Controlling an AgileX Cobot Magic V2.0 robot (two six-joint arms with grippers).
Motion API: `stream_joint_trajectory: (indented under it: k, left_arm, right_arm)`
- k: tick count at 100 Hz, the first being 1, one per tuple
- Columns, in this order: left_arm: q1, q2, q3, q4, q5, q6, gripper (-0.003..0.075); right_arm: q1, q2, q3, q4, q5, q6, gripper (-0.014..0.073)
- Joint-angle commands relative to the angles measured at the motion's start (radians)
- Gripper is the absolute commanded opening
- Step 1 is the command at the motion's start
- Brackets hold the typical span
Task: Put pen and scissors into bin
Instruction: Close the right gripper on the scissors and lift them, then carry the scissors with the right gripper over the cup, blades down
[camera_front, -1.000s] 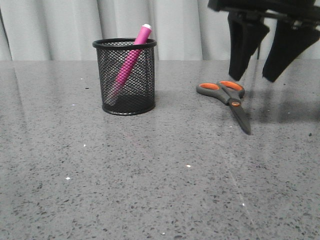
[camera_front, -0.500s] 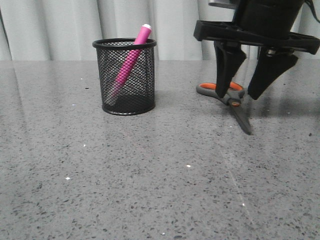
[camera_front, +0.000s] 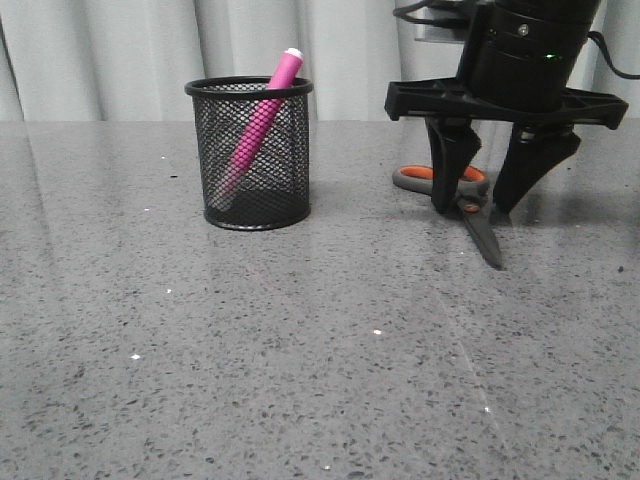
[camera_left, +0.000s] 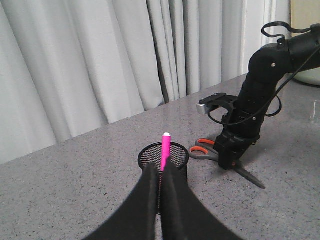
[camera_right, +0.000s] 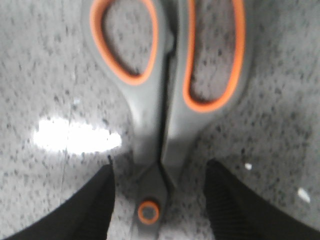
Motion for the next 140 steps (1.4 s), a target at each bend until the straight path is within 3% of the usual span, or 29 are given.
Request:
stream_joint_trajectory:
  k: [1,19,39,48,82,140]
  left_arm:
    - [0.003,0.009,-0.024,-0.03,-0.059,-0.007,-0.0021]
    - [0.003,0.009,-0.024,-0.03,-0.051,-0.007,-0.0021]
    - [0.003,0.009,-0.024,-0.03,-0.033,-0.007,-0.0021]
    - [0.003,0.009,-0.024,-0.03,-0.033,-0.007,-0.0021]
    - [0.003,0.009,-0.024,-0.03,-0.033,-0.007,-0.0021]
    - [0.003,0.009,-0.024,-0.03,-0.03,-0.007,-0.0021]
  right_arm:
    - [0.002,-0.031,-0.027,-0.008,-0.055,0.008,0.0359]
    - [0.002,-0.01,-0.028,-0.008,-0.053,0.008,0.0346]
    - [0.002,-0.006,-0.028,-0.008,-0.048,0.008,0.0081]
    - [0.002,-0.006,-0.028,-0.008,-0.052,0.008,0.0018]
    - [0.002,-0.063,-0.107,-0.008,-0.09,0.006,0.0013]
    - [0.152,-0.271,-0.17,-0.013,-0.453,0.006,0.0013]
